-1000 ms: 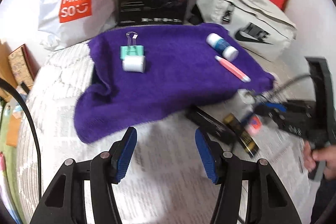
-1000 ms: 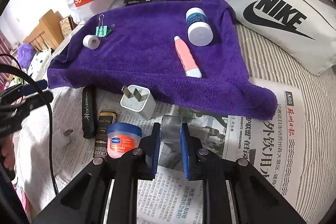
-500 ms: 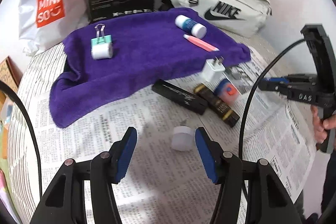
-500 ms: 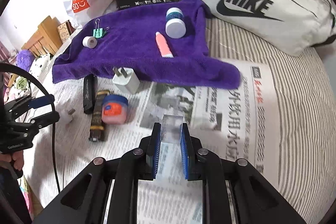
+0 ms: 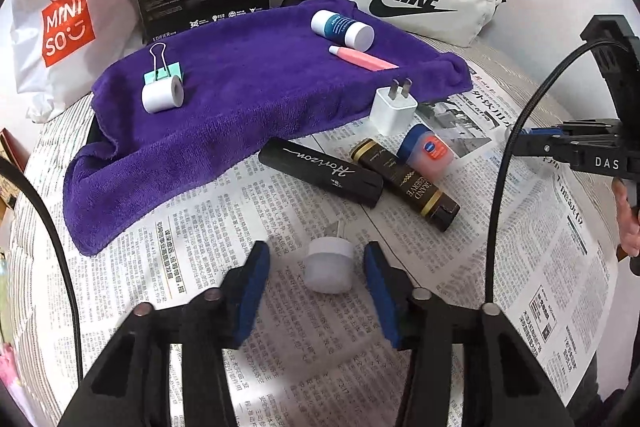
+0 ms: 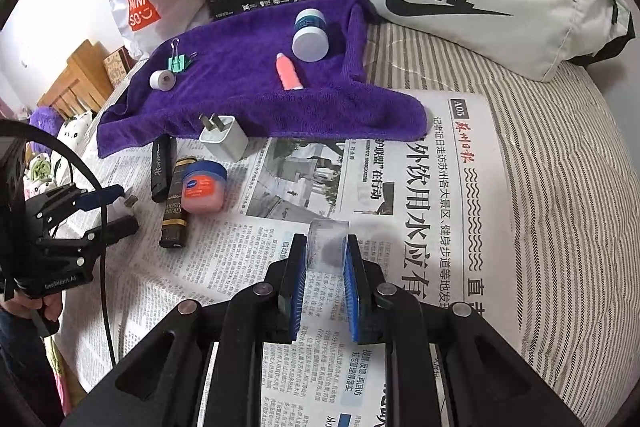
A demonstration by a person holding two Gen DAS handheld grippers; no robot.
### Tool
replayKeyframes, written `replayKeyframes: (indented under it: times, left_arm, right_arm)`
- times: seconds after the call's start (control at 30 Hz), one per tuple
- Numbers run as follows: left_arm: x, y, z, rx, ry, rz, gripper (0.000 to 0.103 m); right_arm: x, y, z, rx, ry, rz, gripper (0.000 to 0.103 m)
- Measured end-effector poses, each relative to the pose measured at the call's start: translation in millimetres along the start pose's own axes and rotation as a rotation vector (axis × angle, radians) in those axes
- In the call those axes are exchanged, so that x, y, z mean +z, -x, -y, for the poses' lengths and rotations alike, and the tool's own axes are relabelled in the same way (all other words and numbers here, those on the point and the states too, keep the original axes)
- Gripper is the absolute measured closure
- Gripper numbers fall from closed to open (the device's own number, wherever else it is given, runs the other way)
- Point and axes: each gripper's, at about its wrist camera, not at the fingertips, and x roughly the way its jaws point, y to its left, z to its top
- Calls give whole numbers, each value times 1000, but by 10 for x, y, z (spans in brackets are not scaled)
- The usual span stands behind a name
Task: Organize rigid objects
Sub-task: 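Grasp the white cap with the left tool while the right tool grasps the clear cup, then carry the white cap to the towel with the left tool while the right carries the cup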
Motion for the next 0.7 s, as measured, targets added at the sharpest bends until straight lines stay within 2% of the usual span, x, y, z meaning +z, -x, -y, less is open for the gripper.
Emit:
replayKeyframes:
  times: [0.23, 0.3, 0.7]
  left_arm:
    - [5, -5, 59, -10, -33, 3, 70]
    - [1, 4, 69, -16, -38, 5, 80]
    - [-11, 39, 36, -19, -13, 4, 80]
  right_arm:
    - [-13, -78, -14, 9, -2, -16, 85]
    - [-15, -91, -13, 10, -5, -16, 85]
    - [-11, -74, -4, 13, -12, -16, 85]
